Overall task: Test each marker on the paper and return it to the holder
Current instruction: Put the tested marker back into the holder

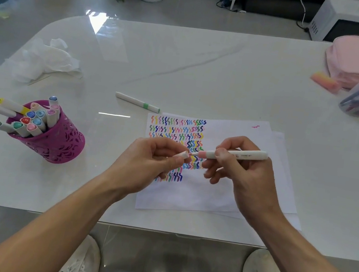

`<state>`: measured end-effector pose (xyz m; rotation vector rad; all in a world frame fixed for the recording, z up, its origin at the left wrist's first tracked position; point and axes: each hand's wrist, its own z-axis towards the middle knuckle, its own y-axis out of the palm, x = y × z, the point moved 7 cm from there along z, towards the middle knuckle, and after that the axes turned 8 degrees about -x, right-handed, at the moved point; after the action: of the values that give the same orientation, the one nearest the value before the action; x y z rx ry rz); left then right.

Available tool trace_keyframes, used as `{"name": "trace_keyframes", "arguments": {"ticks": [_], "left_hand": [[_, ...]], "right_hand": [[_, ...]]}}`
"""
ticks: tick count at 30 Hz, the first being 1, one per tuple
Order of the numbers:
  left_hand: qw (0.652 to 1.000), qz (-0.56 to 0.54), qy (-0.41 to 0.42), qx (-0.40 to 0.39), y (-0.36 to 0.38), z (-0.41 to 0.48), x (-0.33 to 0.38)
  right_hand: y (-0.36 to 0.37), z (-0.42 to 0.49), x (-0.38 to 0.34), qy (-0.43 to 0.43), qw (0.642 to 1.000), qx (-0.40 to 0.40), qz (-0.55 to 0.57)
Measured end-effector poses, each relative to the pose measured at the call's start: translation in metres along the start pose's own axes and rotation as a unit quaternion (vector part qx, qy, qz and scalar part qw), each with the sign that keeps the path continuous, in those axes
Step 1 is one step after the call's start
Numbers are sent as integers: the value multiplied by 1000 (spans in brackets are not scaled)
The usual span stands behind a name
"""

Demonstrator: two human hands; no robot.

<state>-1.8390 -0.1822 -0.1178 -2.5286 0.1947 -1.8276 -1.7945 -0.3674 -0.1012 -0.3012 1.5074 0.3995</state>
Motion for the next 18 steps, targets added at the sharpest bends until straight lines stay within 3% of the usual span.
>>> {"name": "trace_keyframes", "arguments": {"ticks": [10, 18], "left_hand": [[999, 4, -6, -33, 6, -2, 1], [998, 52, 45, -5, 2, -3, 5]], "right_hand": [[3, -2, 5, 13, 999, -1, -38], [6, -1, 8, 39, 999, -16, 25]]}}
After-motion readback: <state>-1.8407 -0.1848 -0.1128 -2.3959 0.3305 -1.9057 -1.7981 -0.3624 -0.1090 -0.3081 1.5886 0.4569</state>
